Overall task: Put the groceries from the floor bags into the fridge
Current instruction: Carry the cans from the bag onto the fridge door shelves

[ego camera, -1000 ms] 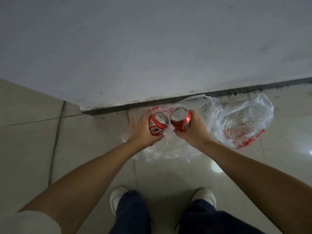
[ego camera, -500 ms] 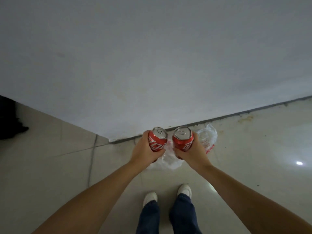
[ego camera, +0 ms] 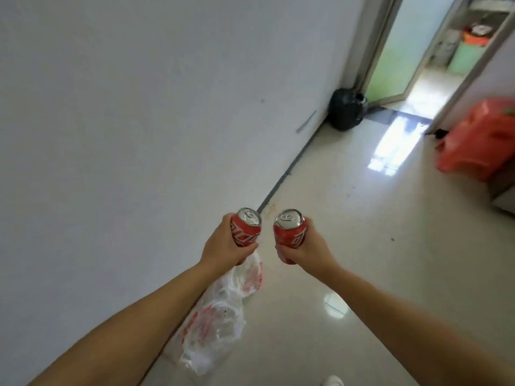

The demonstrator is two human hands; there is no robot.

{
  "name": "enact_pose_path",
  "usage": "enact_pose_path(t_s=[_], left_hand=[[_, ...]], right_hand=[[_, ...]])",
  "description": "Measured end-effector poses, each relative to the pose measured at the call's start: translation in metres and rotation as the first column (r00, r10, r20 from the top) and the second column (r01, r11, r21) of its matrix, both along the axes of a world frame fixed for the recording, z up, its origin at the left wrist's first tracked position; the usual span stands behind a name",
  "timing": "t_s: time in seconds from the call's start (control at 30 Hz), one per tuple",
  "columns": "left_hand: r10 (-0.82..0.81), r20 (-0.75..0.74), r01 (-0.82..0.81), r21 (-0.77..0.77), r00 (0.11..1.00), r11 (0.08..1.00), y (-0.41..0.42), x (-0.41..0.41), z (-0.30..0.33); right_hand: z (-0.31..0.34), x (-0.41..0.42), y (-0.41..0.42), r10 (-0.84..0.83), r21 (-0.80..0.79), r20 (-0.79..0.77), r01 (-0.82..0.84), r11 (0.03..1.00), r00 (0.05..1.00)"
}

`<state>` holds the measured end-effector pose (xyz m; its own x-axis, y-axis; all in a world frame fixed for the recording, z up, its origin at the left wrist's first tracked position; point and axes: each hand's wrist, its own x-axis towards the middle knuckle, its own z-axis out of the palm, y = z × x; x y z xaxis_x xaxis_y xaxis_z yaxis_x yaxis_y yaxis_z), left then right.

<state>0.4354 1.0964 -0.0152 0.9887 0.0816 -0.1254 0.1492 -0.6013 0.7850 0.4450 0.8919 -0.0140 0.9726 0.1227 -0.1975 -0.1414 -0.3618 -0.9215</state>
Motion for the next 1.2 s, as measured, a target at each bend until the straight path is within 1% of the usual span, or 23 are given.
enact_pose_path(t_s=[0.07,0.13,0.23,0.33,0.43,0.5,0.6,0.67,0.73,0.83,0.9,1.03,1.2], left_hand=[[-0.148,0.0,0.148,0.019,0.989,0.989,-0.057,0.015,0.016],[-0.26,0.003,0.26,-0.021,0.965,0.965,-0.125,0.026,0.029],[-0.366,0.056,0.369,-0.08,0.929,0.926,-0.24,0.036,0.04],[-0.441,0.083,0.449,-0.17,0.893,0.877,-0.368,0.031,0.048],[-0.5,0.087,0.501,-0.302,0.862,0.811,-0.491,0.014,0.061],[-0.551,0.096,0.545,-0.359,0.829,0.757,-0.562,0.003,0.072],[-0.618,0.12,0.608,-0.398,0.777,0.687,-0.652,-0.006,0.089],[-0.666,0.16,0.665,-0.397,0.729,0.633,-0.702,-0.005,0.099],[-0.696,0.191,0.705,-0.382,0.692,0.597,-0.748,0.003,0.11],[-0.695,0.228,0.721,-0.368,0.682,0.587,-0.814,0.023,0.131],[-0.698,0.266,0.74,-0.361,0.665,0.568,-0.859,0.044,0.142],[-0.73,0.321,0.793,-0.337,0.603,0.507,-0.957,0.099,0.163],[-0.774,0.332,0.829,-0.374,0.539,0.416,-1.086,0.175,0.216]], right_hand=[[0.017,-0.01,-0.055,-0.116,0.001,0.028,0.116,0.993,0.993],[0.032,-0.025,-0.117,-0.236,-0.003,0.052,0.237,0.972,0.97],[0.048,-0.056,-0.221,-0.41,-0.02,0.091,0.413,0.91,0.908],[0.057,-0.096,-0.335,-0.551,-0.067,0.138,0.563,0.824,0.823],[0.078,-0.135,-0.444,-0.61,-0.129,0.198,0.637,0.76,0.767],[0.094,-0.159,-0.506,-0.637,-0.165,0.231,0.675,0.719,0.735],[0.113,-0.186,-0.585,-0.689,-0.182,0.272,0.739,0.649,0.672],[0.121,-0.193,-0.631,-0.715,-0.189,0.286,0.77,0.61,0.637],[0.129,-0.192,-0.672,-0.742,-0.171,0.315,0.804,0.569,0.592],[0.141,-0.174,-0.731,-0.768,-0.128,0.339,0.835,0.535,0.544],[0.149,-0.155,-0.77,-0.768,-0.128,0.374,0.849,0.512,0.519],[0.165,-0.106,-0.86,-0.786,-0.109,0.432,0.891,0.441,0.442],[0.211,-0.045,-0.971,-0.807,-0.103,0.468,0.929,0.354,0.359]])
